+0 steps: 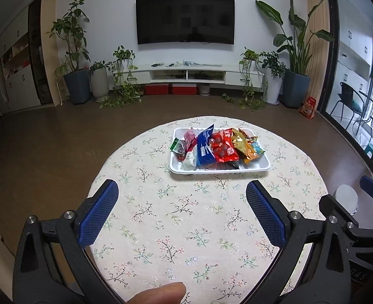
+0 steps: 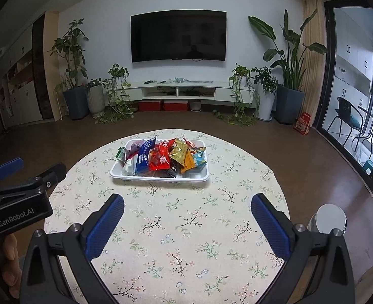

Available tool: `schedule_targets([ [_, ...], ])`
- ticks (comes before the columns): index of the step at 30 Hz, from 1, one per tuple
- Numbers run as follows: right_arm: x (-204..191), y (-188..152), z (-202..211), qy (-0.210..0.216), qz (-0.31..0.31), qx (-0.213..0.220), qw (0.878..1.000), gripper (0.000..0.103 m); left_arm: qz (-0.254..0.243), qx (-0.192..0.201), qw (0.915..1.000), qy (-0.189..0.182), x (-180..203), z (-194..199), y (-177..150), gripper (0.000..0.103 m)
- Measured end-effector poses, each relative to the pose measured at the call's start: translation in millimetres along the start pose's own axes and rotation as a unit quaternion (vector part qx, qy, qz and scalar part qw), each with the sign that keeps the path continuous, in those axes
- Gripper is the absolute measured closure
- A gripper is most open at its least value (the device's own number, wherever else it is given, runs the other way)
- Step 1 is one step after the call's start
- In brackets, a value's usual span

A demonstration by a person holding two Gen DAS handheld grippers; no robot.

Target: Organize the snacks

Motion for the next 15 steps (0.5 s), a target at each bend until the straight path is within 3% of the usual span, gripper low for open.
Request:
schedule_targets([
  [15, 3, -1, -6, 0.002, -0.004, -0.009, 1.0, 0.001, 0.003, -0.013, 0.9999, -0.005, -1, -16, -5, 0.001],
])
Point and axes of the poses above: each gripper's, at about its wrist camera, not at the fingertips, and z roughly against the way its jaws point, x to its right, y to its top, the point moved 4 cm from there along -z, roughly the way its jaws point
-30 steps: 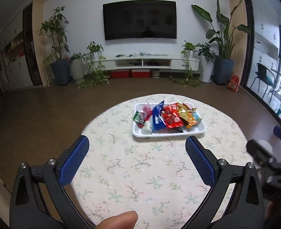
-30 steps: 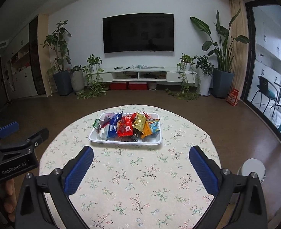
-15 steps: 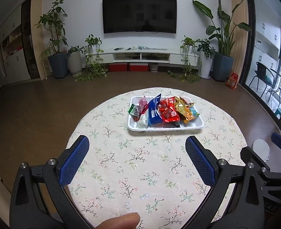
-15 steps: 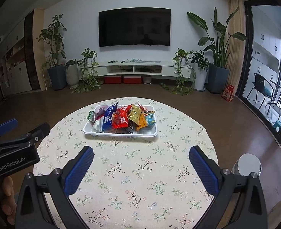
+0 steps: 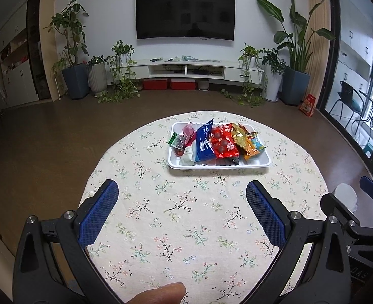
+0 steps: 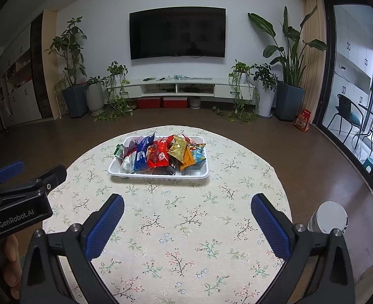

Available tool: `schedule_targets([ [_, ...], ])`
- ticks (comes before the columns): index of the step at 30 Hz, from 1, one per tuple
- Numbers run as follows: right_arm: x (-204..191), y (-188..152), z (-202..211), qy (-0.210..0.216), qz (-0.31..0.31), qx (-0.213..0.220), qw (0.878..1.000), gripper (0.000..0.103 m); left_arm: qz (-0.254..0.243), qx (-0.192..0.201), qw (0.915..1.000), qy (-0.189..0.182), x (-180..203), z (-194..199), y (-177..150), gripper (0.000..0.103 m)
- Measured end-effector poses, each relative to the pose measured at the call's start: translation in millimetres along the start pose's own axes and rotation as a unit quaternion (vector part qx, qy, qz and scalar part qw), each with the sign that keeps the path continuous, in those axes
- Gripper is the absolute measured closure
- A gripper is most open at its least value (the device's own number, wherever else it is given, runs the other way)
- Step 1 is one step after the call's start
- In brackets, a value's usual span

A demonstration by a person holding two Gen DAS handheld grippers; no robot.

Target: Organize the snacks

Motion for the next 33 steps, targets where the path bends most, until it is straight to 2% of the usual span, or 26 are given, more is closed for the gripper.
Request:
schedule_targets([
  [33, 3.8, -1.3, -1.3, 0.0, 0.0, -0.005, 1.0, 0.001, 0.002, -0.011, 0.9999, -0.005, 0.7, -9.3, -6.0, 0.001],
])
Point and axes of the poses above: each gripper's, at about its wrist camera, not at the fingertips, and z roughly against the way its jaws point, x to its right, y to its top, the point moved 4 cm from there along -z, roughly the way its jaws point
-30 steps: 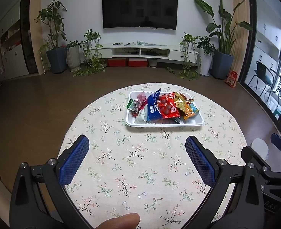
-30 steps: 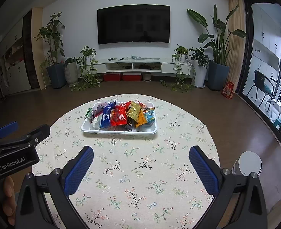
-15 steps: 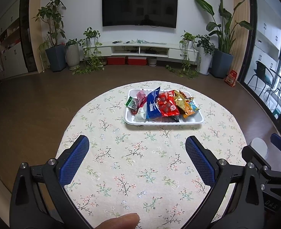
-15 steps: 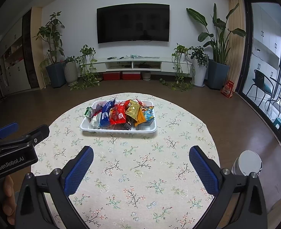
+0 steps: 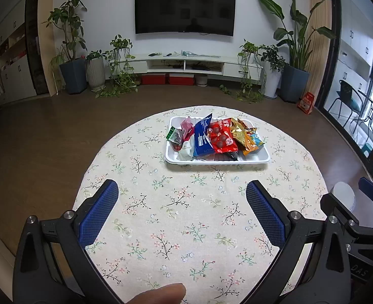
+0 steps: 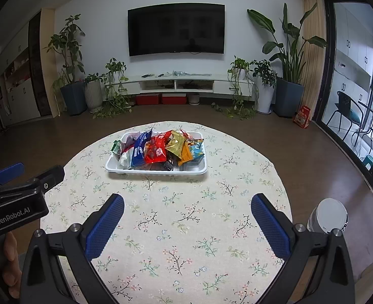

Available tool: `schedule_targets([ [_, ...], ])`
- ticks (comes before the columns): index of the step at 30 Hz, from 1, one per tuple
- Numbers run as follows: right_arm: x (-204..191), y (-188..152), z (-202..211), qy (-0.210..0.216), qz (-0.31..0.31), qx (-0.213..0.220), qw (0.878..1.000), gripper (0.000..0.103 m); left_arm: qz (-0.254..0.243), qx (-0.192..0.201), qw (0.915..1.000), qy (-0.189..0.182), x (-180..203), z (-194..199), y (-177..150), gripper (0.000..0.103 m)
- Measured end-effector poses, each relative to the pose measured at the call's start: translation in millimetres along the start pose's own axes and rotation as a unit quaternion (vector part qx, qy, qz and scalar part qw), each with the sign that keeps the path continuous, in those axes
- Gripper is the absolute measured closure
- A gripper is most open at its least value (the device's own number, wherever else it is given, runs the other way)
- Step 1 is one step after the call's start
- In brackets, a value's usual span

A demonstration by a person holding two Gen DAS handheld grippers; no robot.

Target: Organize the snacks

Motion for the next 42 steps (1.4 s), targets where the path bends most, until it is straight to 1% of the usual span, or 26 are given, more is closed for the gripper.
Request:
schedule_targets([
  [17, 2, -3, 2, 0.0, 0.0, -0.003, 1.0, 0.001, 0.002, -0.003, 1.0, 0.0, -1, -3, -2, 0.001],
  [18, 3, -8, 1, 0.0, 0.0, -0.003, 1.0, 0.001, 0.001, -0.003, 1.0, 0.0, -1, -3, -2, 0.001],
  [42, 3, -5, 3, 0.001, 0.0, -0.006, 1.0, 0.001, -0.005, -0.011, 0.9999, -0.006, -1, -8, -9, 0.001],
])
Point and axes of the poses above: each gripper's, at about its wrist camera, not at the fingertips, and z roughly against the way its jaws point, x to its right, y to its top, the point moved 4 cm from there along -z, roughly the way its jaws point
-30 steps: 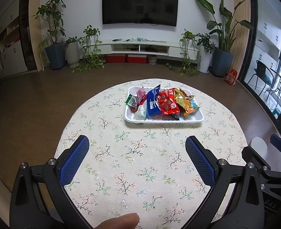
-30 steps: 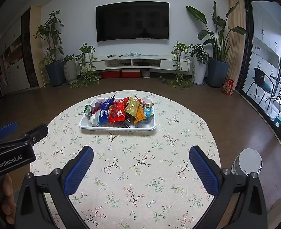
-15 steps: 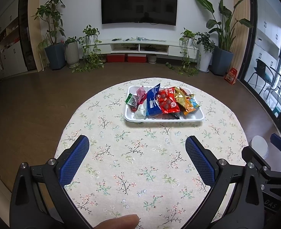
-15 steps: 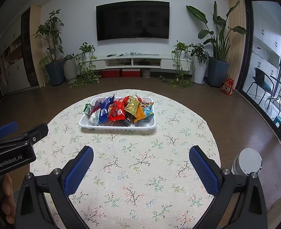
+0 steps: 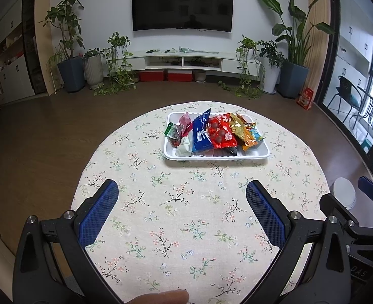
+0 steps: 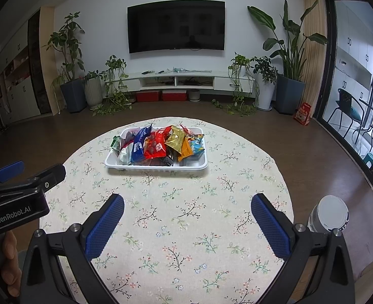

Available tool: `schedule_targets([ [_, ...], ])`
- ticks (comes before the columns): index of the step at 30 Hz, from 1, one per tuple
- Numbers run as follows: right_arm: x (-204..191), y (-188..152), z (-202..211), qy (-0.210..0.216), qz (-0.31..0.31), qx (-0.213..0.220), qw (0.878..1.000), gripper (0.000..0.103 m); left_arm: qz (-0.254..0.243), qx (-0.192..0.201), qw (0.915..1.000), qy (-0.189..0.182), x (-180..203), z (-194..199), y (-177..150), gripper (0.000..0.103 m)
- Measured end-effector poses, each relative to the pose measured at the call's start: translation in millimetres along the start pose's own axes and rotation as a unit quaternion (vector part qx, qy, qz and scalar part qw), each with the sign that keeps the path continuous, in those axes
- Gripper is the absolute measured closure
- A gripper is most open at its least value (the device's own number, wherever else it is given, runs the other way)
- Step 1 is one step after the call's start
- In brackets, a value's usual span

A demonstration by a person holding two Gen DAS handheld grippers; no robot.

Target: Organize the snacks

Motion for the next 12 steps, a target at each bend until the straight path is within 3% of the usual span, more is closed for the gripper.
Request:
schedule_targets([
  [6, 2, -4, 0, 0.0, -0.001, -0.003, 1.0, 0.001, 0.004, -0.001, 0.9998, -0.021, -1, -3, 3, 0.001],
  [12, 5, -18, 1, 0.001, -0.006, -0.011, 1.0, 0.001, -0.017, 0.016, 0.9997, 0.002, 1, -2, 7, 0.001],
])
Point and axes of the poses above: each gripper's, at about its wrist camera, not at the fingertips, and z roughly against the way its jaws point, x to its right, y to its top, the point moved 4 cm from there along -z, roughly the way its jaws point
